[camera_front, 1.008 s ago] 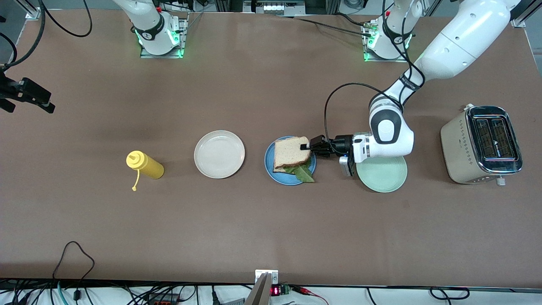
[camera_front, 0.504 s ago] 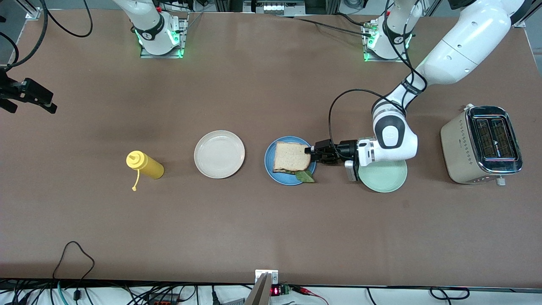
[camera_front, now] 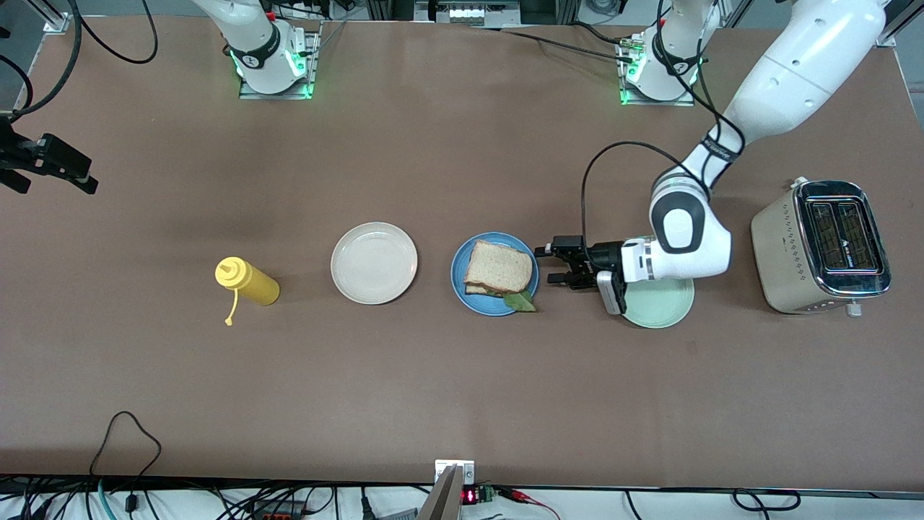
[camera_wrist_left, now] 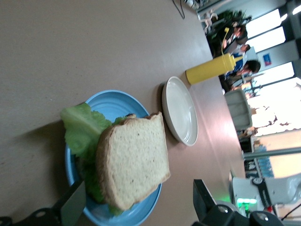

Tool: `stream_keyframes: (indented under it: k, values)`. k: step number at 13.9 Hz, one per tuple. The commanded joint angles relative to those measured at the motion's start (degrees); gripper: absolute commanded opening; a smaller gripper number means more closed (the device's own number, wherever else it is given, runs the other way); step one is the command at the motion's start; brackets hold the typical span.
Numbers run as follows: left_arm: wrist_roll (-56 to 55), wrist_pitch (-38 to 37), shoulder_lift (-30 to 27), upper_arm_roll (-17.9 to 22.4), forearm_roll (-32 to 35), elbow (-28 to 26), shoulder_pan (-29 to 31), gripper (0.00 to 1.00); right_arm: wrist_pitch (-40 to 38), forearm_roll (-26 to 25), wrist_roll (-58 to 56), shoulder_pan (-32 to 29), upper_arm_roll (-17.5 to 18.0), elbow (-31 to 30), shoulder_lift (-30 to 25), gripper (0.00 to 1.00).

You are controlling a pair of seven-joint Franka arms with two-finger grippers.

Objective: Make sandwich in blue plate with both arms

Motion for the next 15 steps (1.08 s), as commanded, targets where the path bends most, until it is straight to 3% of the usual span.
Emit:
stream_keyframes:
  k: [1, 3, 8, 11, 15]
  values:
    - [-9.36, -5.38, -6.3, 2.17, 11.58, -1.09, -0.1, 1.0, -0.21, 1.04, -0.08, -0.02, 0.04, 0.87, 0.68, 1.0]
    - [-18.85, -10.22, -8.41, 2.62, 24.41, 1.1, -0.01, 1.0, -0.21, 1.12, -0.26, -0.02, 0.04, 0.87, 0.68, 1.0]
    - [-34.43, -24.45, -11.23, 2.88, 44.56, 6.9, 0.51, 1.0, -0.21, 1.04, -0.44, -0.29, 0.04, 0.96, 0.68, 1.0]
    - [-41.64, -31.41, -13.69, 2.8, 53.45, 9.64, 0.52, 1.0, -0.12, 1.04, -0.7, -0.37, 0.04, 1.05, 0.68, 1.0]
    - [-42.98, -37.73, -17.55, 2.88, 61.71, 13.76, 0.69, 1.0, -0.12, 0.95, -0.17, -0.2, 0.04, 1.14, 0.68, 1.0]
